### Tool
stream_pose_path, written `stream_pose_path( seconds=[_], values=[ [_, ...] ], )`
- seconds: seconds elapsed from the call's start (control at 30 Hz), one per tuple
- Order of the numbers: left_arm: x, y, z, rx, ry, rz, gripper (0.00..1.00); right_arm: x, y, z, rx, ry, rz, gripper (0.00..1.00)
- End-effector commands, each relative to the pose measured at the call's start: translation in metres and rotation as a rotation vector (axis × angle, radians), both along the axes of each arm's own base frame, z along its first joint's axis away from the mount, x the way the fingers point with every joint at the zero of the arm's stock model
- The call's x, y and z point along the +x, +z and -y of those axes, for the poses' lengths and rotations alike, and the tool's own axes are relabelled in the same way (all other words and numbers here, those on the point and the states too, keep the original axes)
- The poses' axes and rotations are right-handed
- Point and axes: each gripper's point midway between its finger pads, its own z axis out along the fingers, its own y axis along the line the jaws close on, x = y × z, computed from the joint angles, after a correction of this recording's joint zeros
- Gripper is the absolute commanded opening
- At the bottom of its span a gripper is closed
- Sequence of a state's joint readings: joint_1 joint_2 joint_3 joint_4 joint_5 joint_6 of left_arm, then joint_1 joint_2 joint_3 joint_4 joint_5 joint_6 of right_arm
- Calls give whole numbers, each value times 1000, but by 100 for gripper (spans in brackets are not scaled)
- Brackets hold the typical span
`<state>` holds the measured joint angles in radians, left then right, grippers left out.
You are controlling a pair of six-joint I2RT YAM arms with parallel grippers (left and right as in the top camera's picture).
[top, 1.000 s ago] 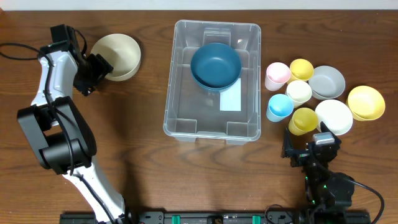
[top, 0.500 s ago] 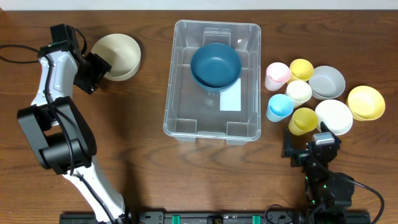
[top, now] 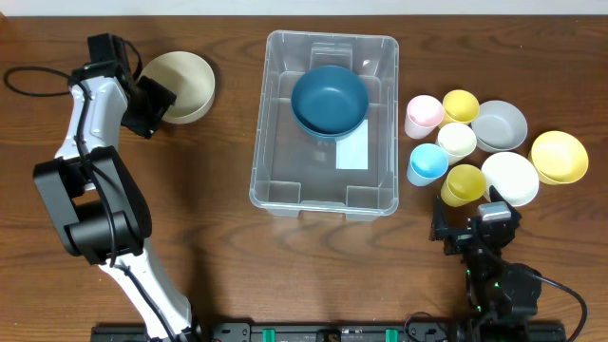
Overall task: Pack container
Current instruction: 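Close the left gripper on the cream bowl's rim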
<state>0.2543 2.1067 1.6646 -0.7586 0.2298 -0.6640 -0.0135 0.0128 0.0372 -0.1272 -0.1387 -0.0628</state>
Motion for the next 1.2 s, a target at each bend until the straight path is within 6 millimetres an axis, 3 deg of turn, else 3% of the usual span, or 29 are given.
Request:
stream_pose_path(
  seconds=[0.0, 0.27, 0.57, 0.63, 1.0, 1.17],
  values=[
    [-5, -10, 0, -12, 24, -29, 59, 0, -1, -2, -6, 9, 0, 99],
    [-8, -22, 1, -18, 25, -52, 46, 0, -1, -2, -6, 9, 0, 99],
    [-10, -35, 1, -24, 24, -79, 45, 0, -1, -2, -6, 9, 0, 99],
    [-5, -33, -1, -20, 26, -58, 44, 0, -1, -2, -6, 9, 0, 99],
    [-9, -6, -32, 9, 42, -6, 6, 0, -1, -2, -6, 9, 0, 99],
    [-16, 13, -50, 28, 52, 23, 6, 0, -1, -2, -6, 9, 0, 99]
  ],
)
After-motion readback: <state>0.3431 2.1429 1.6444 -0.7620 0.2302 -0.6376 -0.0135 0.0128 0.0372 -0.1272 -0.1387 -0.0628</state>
